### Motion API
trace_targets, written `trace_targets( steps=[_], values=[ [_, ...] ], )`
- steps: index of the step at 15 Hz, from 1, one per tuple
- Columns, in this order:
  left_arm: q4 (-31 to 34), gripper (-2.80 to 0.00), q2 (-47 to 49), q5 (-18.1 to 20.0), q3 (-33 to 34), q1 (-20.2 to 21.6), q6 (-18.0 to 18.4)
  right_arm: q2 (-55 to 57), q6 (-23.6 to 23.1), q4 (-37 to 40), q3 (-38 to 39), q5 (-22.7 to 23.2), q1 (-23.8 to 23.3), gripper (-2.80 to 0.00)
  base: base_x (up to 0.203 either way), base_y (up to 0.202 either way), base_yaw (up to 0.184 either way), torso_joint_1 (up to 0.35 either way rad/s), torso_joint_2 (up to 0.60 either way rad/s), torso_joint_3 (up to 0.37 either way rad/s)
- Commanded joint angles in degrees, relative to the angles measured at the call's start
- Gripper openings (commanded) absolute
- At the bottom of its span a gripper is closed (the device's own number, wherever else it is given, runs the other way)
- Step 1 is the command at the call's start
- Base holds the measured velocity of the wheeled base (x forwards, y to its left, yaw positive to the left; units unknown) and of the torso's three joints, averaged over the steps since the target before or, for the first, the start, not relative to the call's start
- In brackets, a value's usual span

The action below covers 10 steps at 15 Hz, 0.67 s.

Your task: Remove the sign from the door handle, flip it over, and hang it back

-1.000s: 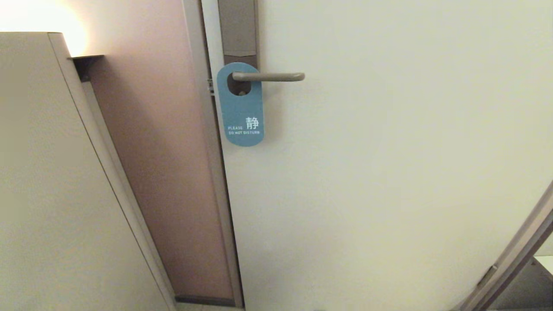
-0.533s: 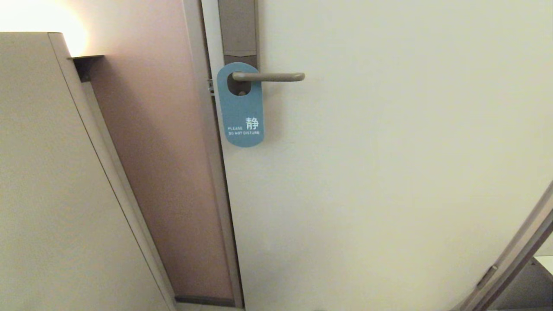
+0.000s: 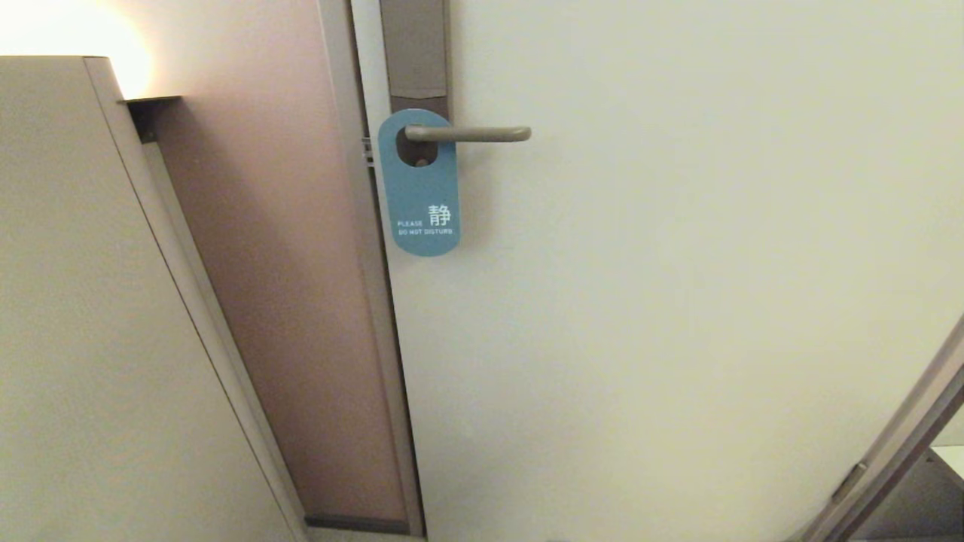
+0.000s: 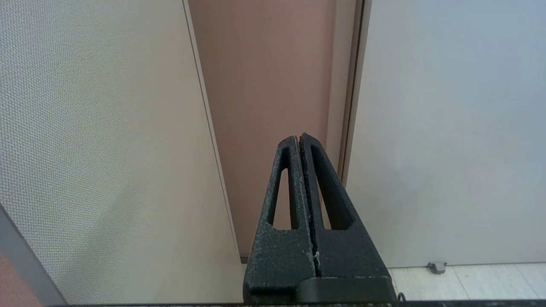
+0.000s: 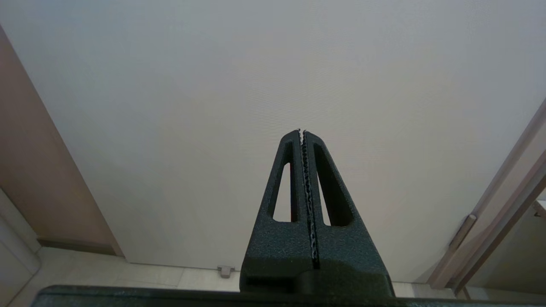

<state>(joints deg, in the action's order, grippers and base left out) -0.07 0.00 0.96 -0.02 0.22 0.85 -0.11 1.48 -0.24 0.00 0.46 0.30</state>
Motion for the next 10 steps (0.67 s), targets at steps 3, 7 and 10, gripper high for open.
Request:
trace_targets(
  steps=[3,7,10],
  values=[
    [0.0,-2.80,0.1,0.0,0.0,0.0,0.0,0.1,0.2,0.0,0.0,0.0,0.0,-2.80,0.000,0.000,0.000,0.000,0.00,0.000],
    [0.0,-2.80,0.1,0.0,0.0,0.0,0.0,0.1,0.2,0.0,0.0,-0.1,0.0,-2.80,0.000,0.000,0.000,0.000,0.00,0.000],
    [0.0,-2.80,0.1,0.0,0.0,0.0,0.0,0.1,0.2,0.0,0.0,-0.1,0.0,-2.80,0.000,0.000,0.000,0.000,0.00,0.000]
  ],
)
